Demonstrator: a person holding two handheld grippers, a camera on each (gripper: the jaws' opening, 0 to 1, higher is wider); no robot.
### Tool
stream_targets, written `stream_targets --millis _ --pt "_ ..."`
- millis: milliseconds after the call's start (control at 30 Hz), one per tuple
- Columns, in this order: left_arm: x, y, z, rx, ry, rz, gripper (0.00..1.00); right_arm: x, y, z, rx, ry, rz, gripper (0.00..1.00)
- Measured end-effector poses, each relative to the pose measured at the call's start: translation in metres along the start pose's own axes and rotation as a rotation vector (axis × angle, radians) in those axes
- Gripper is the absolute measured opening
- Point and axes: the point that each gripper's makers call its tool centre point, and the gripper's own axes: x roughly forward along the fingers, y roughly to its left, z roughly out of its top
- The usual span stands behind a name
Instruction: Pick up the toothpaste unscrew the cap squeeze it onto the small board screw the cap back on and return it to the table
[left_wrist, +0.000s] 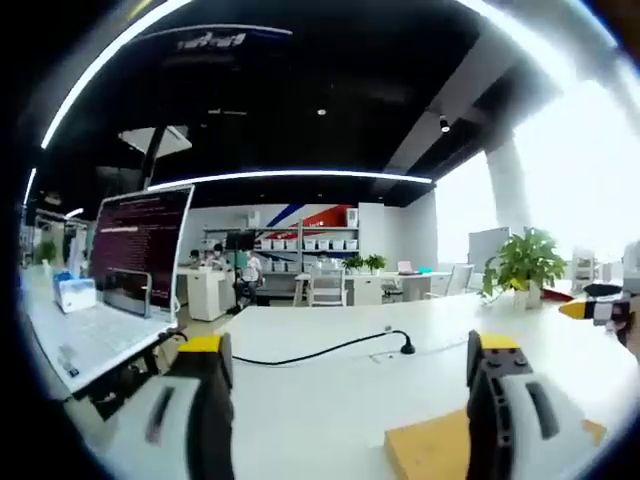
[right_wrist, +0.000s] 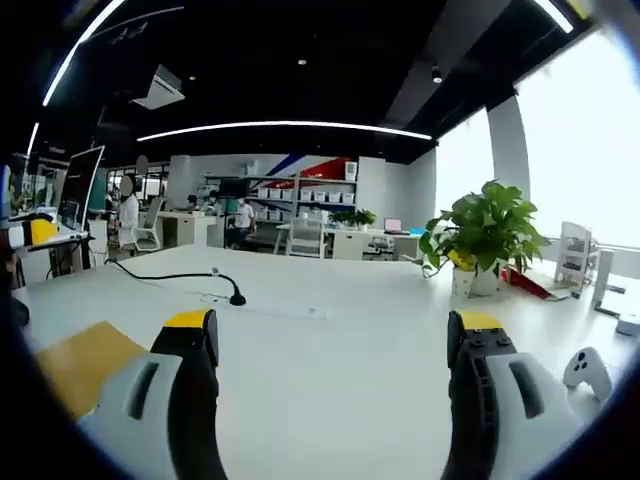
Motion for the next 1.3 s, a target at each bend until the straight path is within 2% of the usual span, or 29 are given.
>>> stream_targets --millis 100,300,400,533,1300 --pt "0.001 0.004 -0.004 -0.004 0.020 0.009 1.00 0.002 0.000 -0.002 0.000 0.007 0.002 0.99" --pt "0.001 0.014 -0.005 -0.028 0.017 0.040 0.99 0.002 0.000 -0.003 0.001 0.010 0.006 0.99" --pt "0.001 0.016 -0.006 -0.055 0.020 0.036 0.99 0.002 0.002 -0.005 0.001 0.013 0.011 0.99" --pt "0.002 0.017 -0.009 -0.051 0.029 0.044 0.99 0.001 0.003 -0.006 0.001 0.015 0.016 0.99" --pt "0.008 0.004 -0.020 -0.041 0.069 -0.002 0.99 0.002 0.008 -0.009 0.009 0.026 0.036 0.99"
